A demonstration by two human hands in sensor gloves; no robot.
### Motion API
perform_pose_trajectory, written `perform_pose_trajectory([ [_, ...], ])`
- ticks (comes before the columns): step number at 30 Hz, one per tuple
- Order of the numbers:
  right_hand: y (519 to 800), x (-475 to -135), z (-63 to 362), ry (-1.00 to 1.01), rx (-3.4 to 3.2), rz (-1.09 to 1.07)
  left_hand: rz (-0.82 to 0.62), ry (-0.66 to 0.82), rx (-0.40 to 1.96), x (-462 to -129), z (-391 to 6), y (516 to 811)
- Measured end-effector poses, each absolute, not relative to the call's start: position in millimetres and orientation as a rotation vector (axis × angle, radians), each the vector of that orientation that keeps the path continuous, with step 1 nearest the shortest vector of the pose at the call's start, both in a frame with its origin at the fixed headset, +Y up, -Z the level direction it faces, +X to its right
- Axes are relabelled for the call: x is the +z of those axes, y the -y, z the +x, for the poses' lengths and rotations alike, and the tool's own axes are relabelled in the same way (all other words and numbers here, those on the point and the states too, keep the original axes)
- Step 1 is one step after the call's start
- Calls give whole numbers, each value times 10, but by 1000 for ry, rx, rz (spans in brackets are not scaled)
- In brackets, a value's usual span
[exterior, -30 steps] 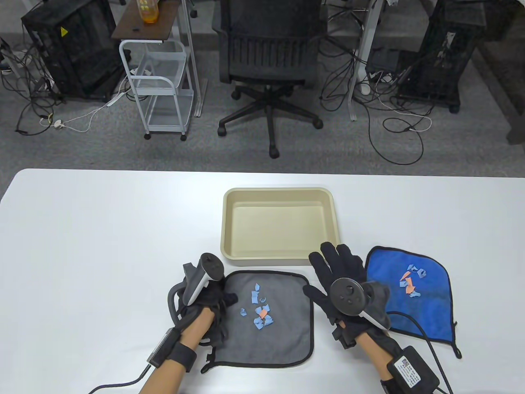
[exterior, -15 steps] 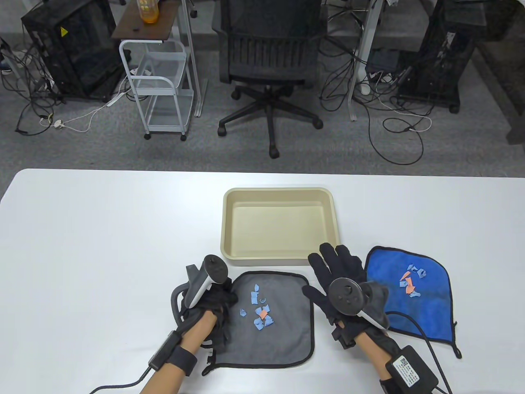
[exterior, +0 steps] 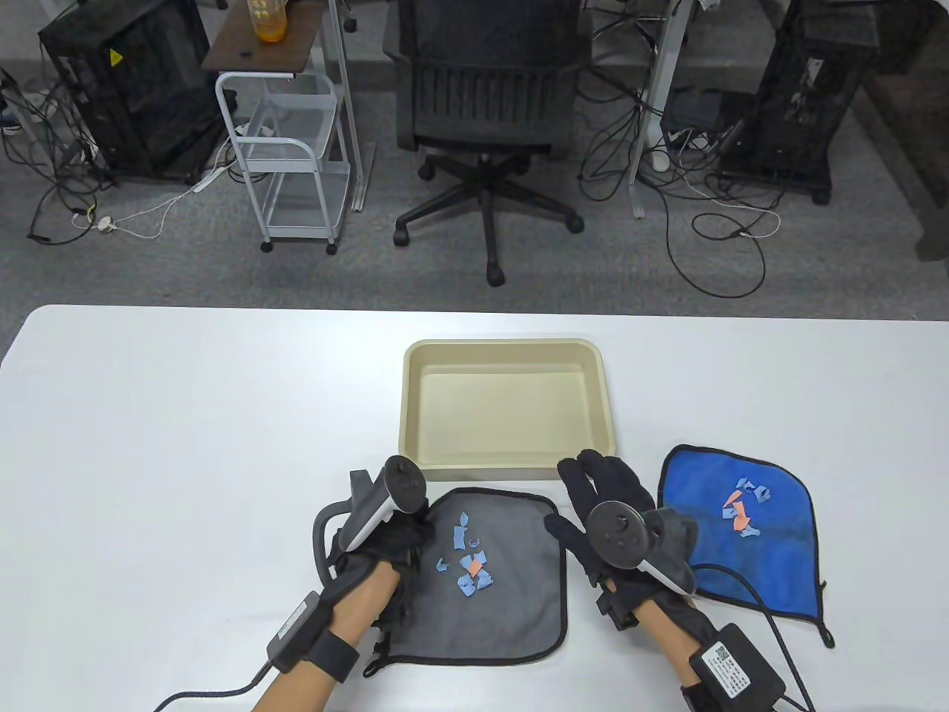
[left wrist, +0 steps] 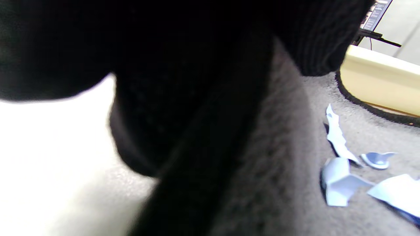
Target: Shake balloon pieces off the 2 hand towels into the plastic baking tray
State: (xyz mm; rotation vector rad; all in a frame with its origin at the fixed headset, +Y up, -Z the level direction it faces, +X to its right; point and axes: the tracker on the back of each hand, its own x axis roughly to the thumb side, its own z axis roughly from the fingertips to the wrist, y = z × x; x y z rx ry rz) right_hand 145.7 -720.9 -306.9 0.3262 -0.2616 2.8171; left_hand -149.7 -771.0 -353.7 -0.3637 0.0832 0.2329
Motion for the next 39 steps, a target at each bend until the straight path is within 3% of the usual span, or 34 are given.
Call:
perform_pose_trajectory([
  [4,7276,-3118,1413,208,2874,226,-389,-78,280,-3543,-1525,7699],
  [8,7428,-3197,1343,30,2937,78,-395,-77,294,-3545,-1542,7700],
  [19,7845,-3376,1257,-306,3041,-77,-414,-75,311,-3530,-1543,7688],
  [39,7971,-3396,1160,-332,2956,-119,-440,-73,326,-3514,-1535,7706],
])
